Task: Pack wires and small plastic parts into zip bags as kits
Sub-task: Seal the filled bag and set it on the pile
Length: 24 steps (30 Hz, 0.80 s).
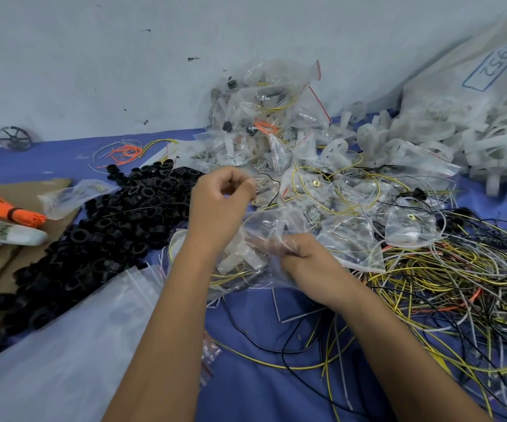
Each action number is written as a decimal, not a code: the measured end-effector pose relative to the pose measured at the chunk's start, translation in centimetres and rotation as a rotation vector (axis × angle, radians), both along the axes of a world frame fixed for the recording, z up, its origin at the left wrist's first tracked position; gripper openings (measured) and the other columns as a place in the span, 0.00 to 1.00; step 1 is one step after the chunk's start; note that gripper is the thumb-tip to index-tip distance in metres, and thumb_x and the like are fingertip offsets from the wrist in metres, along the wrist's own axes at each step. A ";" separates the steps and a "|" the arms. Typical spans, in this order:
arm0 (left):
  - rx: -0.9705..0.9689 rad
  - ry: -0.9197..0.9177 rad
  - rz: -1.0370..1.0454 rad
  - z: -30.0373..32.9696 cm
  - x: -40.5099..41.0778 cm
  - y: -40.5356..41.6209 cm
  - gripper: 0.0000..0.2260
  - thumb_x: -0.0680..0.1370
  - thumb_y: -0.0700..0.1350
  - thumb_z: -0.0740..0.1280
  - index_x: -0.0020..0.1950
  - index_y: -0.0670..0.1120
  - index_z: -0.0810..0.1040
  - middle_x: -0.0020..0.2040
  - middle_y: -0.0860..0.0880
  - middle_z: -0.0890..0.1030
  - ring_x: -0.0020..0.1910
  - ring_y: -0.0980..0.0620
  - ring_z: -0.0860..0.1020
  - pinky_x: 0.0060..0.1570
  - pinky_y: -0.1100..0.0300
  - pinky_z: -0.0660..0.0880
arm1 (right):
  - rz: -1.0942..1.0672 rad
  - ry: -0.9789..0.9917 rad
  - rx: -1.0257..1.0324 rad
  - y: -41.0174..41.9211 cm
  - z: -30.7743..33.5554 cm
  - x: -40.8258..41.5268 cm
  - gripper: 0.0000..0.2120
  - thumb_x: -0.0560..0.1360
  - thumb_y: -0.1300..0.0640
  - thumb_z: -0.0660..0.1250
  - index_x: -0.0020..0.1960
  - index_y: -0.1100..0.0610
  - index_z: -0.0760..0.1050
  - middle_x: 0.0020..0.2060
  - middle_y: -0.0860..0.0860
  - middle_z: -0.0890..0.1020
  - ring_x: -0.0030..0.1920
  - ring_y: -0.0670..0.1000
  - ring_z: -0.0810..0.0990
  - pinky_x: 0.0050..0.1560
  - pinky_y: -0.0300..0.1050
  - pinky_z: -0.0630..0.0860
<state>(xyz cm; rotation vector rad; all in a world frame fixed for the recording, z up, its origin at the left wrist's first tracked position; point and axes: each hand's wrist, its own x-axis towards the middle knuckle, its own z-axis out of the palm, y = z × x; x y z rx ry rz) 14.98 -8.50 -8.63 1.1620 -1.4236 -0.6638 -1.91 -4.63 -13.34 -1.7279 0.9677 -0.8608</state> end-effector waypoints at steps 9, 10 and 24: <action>0.487 -0.274 -0.192 -0.3 3.2 0.6 0.24 0.76 0.71 0.61 0.53 0.55 0.86 0.52 0.57 0.86 0.55 0.58 0.82 0.63 0.52 0.75 | -0.013 -0.431 0.257 -0.3 0.2 -0.5 0.32 0.71 0.74 0.51 0.58 0.50 0.85 0.42 0.80 0.77 0.28 0.57 0.60 0.28 0.41 0.53; 0.534 -0.254 -0.246 -0.1 3.0 0.8 0.27 0.73 0.74 0.61 0.55 0.57 0.86 0.55 0.58 0.85 0.58 0.57 0.82 0.67 0.51 0.73 | -0.047 -0.469 0.263 -0.4 0.0 -0.5 0.29 0.69 0.72 0.53 0.52 0.49 0.87 0.38 0.72 0.81 0.32 0.59 0.61 0.31 0.43 0.54; 0.630 0.171 -0.521 -0.7 1.8 1.2 0.08 0.72 0.40 0.77 0.48 0.49 0.88 0.49 0.44 0.88 0.46 0.49 0.86 0.48 0.53 0.83 | -0.626 -0.297 -0.210 -1.0 0.7 -2.0 0.13 0.75 0.53 0.74 0.59 0.45 0.81 0.55 0.45 0.84 0.54 0.45 0.81 0.53 0.49 0.80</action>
